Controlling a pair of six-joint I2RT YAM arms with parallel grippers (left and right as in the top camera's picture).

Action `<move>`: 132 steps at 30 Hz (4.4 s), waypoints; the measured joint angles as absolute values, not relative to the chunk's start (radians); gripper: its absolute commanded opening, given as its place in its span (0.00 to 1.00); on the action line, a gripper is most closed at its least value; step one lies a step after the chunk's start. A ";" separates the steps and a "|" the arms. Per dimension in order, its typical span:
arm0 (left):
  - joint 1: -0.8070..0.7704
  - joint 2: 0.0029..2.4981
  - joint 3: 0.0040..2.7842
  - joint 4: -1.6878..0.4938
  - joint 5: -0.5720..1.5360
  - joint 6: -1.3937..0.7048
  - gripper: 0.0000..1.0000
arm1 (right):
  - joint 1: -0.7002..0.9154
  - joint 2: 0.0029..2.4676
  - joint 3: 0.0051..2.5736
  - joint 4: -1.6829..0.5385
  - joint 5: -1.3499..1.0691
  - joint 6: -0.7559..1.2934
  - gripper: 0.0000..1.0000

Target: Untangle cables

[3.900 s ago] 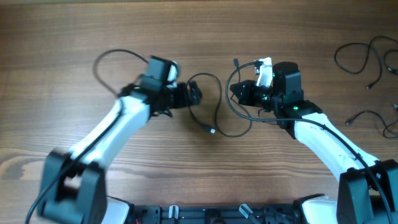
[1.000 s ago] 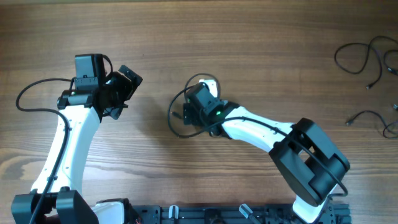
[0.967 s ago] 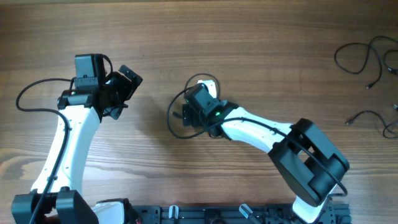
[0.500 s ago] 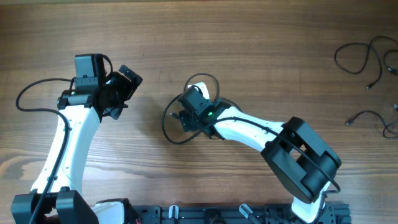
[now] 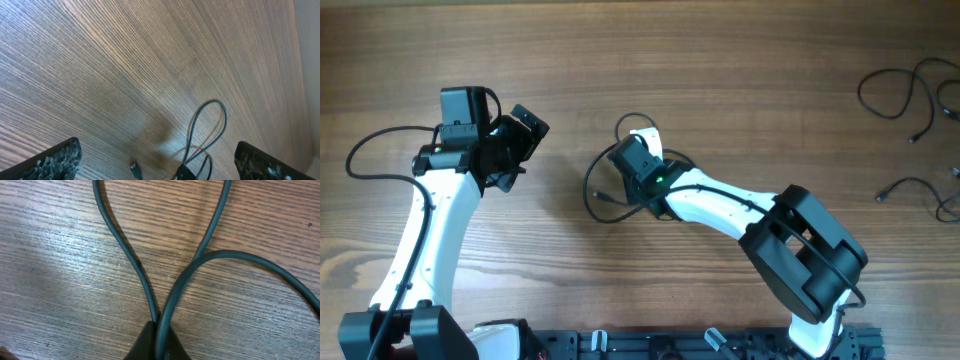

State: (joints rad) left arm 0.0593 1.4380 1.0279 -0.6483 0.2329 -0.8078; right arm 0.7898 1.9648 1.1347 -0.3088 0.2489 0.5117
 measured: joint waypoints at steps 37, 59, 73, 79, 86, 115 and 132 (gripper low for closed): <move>0.059 1.438 1.028 -0.648 0.233 -0.808 1.00 | -0.093 2.013 1.385 0.055 0.033 0.170 0.04; 0.059 1.438 1.028 -0.649 0.233 -0.808 1.00 | -0.143 2.267 1.569 -0.030 -0.004 0.249 1.00; 0.059 1.438 1.028 -0.648 0.233 -0.808 1.00 | -0.143 1.671 1.626 -0.430 -0.004 0.229 1.00; 0.059 1.438 1.028 -0.649 0.233 -0.808 1.00 | -0.143 1.390 1.639 -0.447 -0.023 0.229 1.00; 0.059 1.438 1.028 -0.649 0.233 -0.808 1.00 | -0.142 1.208 1.636 -0.444 -0.027 0.229 1.00; 0.059 1.438 1.028 -0.648 0.233 -0.810 1.00 | -0.040 0.260 0.711 -0.056 -0.030 0.218 1.00; 0.059 1.438 1.028 -0.649 0.233 -0.810 1.00 | -0.034 0.027 0.734 -0.110 -0.030 0.188 1.00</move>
State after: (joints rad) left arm 0.0593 1.4376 1.0279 -0.6487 0.2325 -0.8101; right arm -0.0341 0.0265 0.7338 -0.1104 -0.0303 0.1883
